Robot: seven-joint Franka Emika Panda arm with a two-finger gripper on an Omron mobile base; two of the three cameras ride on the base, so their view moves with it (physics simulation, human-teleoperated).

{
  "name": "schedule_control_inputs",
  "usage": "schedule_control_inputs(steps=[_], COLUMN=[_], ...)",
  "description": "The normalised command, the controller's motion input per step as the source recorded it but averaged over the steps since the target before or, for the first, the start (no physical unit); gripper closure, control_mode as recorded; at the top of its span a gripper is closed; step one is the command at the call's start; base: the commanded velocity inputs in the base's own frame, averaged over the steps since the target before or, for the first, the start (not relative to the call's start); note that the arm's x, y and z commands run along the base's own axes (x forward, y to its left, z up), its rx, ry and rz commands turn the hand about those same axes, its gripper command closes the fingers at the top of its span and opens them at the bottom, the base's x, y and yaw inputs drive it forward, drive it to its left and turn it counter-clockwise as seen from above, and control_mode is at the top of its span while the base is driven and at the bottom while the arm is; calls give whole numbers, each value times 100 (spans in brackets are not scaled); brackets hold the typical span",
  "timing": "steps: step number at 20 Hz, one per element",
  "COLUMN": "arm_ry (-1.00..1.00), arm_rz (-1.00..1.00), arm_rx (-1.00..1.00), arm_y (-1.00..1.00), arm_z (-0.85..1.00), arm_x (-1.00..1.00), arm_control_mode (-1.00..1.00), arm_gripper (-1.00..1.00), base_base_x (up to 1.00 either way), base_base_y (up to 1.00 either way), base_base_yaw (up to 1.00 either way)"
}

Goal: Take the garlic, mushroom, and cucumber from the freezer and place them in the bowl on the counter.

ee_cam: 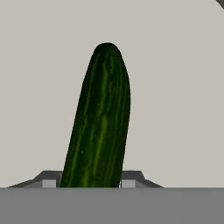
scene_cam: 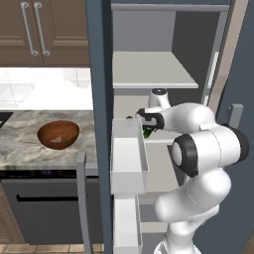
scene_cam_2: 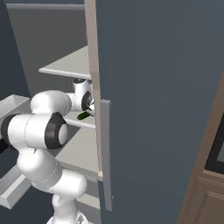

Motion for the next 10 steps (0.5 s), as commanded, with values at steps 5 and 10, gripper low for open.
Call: schedule_control_inputs(steps=[5, 10], arm_ry=[4, 10], arm_rz=[0, 0], arm_rx=[0, 0], arm_y=[7, 0], arm_z=[-9, 45], arm_x=[-49, -69], arm_control_mode=[-100, -100], arm_gripper=[100, 100], base_base_x=[0, 0], base_base_y=[0, 0], base_base_yaw=[0, 0])
